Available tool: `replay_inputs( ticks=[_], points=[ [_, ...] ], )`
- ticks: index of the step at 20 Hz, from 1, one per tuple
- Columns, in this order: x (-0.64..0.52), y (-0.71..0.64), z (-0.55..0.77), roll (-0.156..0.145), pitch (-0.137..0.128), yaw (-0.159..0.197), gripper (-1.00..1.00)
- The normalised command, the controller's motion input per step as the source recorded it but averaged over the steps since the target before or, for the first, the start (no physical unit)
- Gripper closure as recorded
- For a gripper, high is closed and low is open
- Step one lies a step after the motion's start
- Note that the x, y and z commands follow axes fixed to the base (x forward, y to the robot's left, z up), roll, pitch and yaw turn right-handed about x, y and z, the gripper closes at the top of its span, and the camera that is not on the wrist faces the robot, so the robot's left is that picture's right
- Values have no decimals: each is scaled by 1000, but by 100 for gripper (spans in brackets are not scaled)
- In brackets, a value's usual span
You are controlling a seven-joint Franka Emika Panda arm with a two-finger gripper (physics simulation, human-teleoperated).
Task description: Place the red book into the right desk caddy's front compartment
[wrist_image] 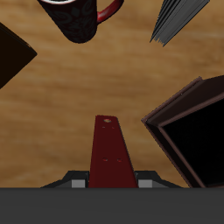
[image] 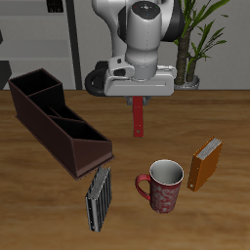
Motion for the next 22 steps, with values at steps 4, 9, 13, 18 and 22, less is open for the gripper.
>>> replay_inputs(
  ticks=[4,9,13,18,22],
  points=[
    [-326,-593,184,-93,-30,86,100],
    [-324,-523,239,-99,-36,46,100],
    [-221,-316,142,-62,-30,104,100],
    [-132,-226,-37,-36,-1,104,100],
    [-228,-222,-12,-35,-9,99,100]
  ],
)
